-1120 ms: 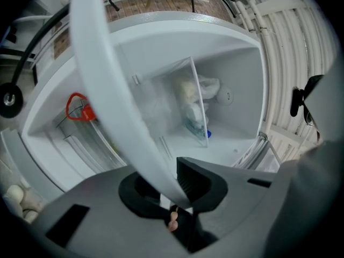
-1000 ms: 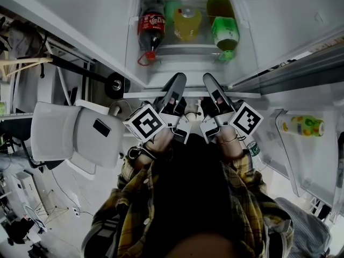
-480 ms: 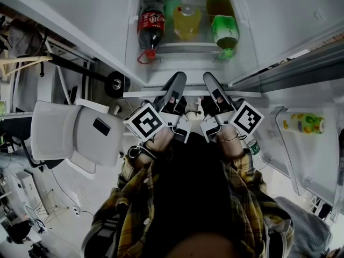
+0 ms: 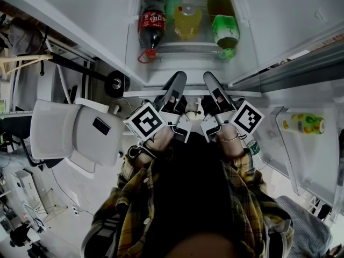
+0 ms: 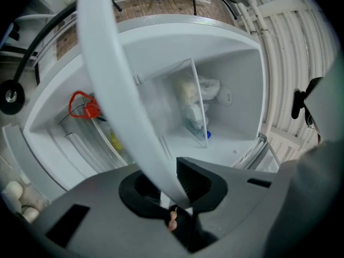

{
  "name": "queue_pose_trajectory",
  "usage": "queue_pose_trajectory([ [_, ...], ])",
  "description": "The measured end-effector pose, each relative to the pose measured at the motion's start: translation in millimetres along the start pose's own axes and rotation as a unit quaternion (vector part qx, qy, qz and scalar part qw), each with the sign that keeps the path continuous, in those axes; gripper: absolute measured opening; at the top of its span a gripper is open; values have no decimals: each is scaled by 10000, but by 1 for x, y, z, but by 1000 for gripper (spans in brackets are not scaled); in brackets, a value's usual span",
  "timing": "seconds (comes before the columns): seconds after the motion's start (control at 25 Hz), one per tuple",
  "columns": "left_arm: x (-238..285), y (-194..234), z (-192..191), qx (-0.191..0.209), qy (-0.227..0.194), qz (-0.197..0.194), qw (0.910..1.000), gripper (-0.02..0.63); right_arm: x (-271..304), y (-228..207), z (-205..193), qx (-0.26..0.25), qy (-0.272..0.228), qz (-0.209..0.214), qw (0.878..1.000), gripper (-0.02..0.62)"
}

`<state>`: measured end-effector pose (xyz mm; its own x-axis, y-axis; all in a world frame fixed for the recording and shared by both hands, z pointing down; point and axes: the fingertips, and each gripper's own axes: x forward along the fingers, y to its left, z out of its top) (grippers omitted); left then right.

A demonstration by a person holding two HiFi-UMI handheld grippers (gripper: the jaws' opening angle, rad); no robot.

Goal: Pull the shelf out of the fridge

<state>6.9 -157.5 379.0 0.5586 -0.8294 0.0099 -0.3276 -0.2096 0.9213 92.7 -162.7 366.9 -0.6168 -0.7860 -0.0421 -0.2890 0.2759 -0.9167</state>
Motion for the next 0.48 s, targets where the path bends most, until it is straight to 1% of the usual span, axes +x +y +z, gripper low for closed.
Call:
queue_pose_trajectory([
  [0.08, 3, -5, 0, -21, -33, -202, 9998, 63, 0, 0, 0, -6, 2, -13, 10000, 64],
  [0.12, 2, -5, 0, -12, -26, -203, 9998, 63, -1, 0, 0, -10, 1, -20, 10000, 64],
  [0.2, 1, -1, 0, 18, 9, -76, 10000, 63, 0, 0, 0, -14, -1, -26, 10000, 64],
  [0.36, 2, -2, 0, -20, -15, -138, 9999, 63, 0, 0, 0, 13, 0, -41, 10000, 64],
  [0.48, 1, -2, 0, -55, -10, -57, 10000, 63, 0, -1, 0, 8, 6, -53, 10000, 64],
])
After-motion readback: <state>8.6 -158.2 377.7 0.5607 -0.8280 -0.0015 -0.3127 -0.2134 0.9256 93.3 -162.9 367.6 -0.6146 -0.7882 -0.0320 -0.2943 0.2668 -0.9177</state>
